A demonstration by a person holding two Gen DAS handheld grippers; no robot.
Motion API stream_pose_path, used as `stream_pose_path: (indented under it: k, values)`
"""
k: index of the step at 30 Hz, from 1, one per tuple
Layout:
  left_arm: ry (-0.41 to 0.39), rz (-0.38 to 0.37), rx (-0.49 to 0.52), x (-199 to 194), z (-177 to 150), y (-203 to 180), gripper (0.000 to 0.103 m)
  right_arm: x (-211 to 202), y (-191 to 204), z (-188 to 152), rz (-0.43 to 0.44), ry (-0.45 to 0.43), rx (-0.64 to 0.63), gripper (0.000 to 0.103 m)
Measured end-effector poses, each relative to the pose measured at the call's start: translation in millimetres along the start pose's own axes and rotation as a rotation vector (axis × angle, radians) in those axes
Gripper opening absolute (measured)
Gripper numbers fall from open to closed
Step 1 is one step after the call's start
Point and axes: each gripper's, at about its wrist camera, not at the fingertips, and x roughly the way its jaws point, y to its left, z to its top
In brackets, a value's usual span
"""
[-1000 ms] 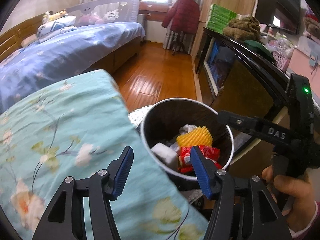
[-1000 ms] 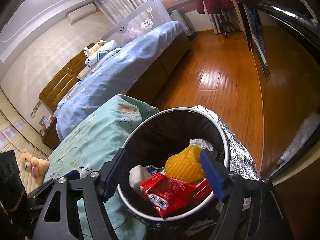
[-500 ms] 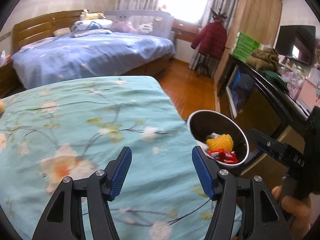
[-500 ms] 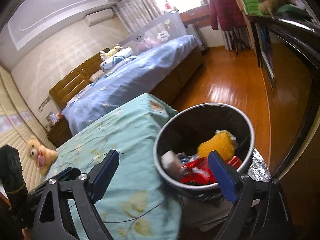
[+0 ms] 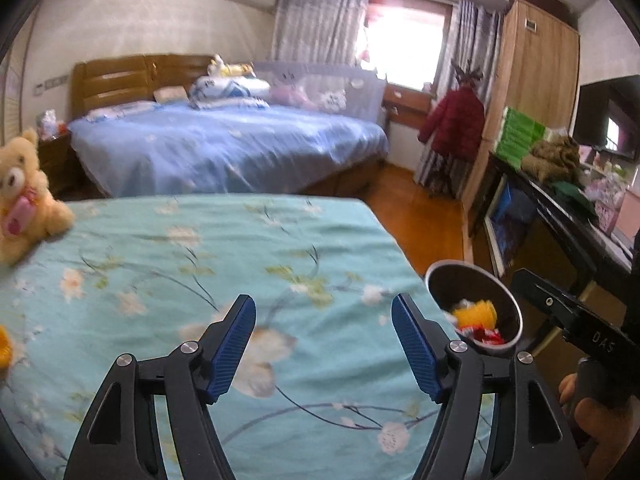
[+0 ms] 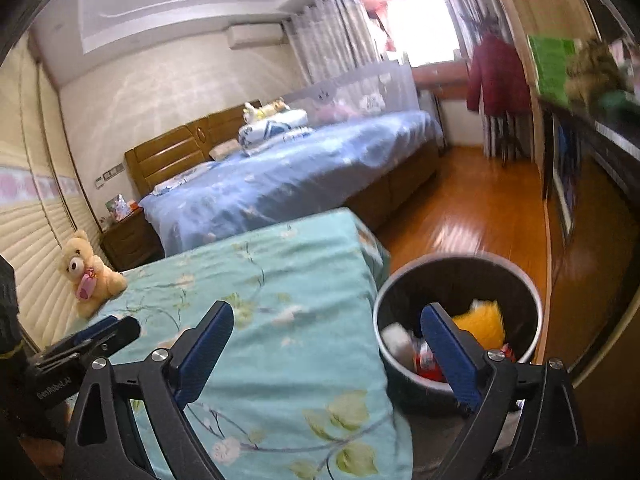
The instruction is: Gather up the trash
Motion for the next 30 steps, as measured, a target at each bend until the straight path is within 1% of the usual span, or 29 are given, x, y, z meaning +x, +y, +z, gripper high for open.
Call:
stream_pose_path:
  k: [2, 4, 5, 6, 7, 12, 15, 18, 30]
  values:
    - [-0.036, 0.017, -0.003, -9.6, 0.1, 2.7, 0.077, -4.9, 8.0, 5.1, -0.016, -0.047, -0.032, 0.103]
    - [-0.085, 0.053, -0.005, -21.2, -1.3, 4.8, 0.091, -5.2, 14.7, 7.6, -0.033, -0.083, -0.059, 0.103]
    - [-0.102, 0.072, -0.005, -24.7, -2.7, 4.9, 0.096, -3.0, 17.2, 7.5, -0.039, -0.087, -0.069, 0.103]
    - [-0.111, 0.086, -0.004, -26.2, -4.7, 4.2, 0.102, 0.6, 19.2, 6.5, -0.044, -0.082, -0.073, 0.103]
    - [-0.121, 0.107, 0.000, -28.5, -7.5, 3.6, 0.102, 4.1, 20.2, 5.3, -0.044, -0.077, -0.075, 0.103]
    - [-0.133, 0.157, 0.023, -27.8, -16.5, -3.8, 0.102, 17.2, 20.1, -6.3, -0.031, -0.057, -0.062, 0.103]
    - [-0.140, 0.177, 0.036, -27.0, -19.3, -9.2, 0.102, 18.0, 19.0, -10.2, -0.023, -0.050, -0.055, 0.103]
    - [-0.168, 0.204, 0.051, -30.9, -20.3, -14.5, 0.102, 15.7, 19.5, -11.1, -0.025, -0.059, -0.062, 0.103]
    - [-0.158, 0.213, 0.058, -25.1, -21.3, -17.6, 0.102, 10.5, 22.4, -7.0, -0.028, -0.078, -0.064, 0.103]
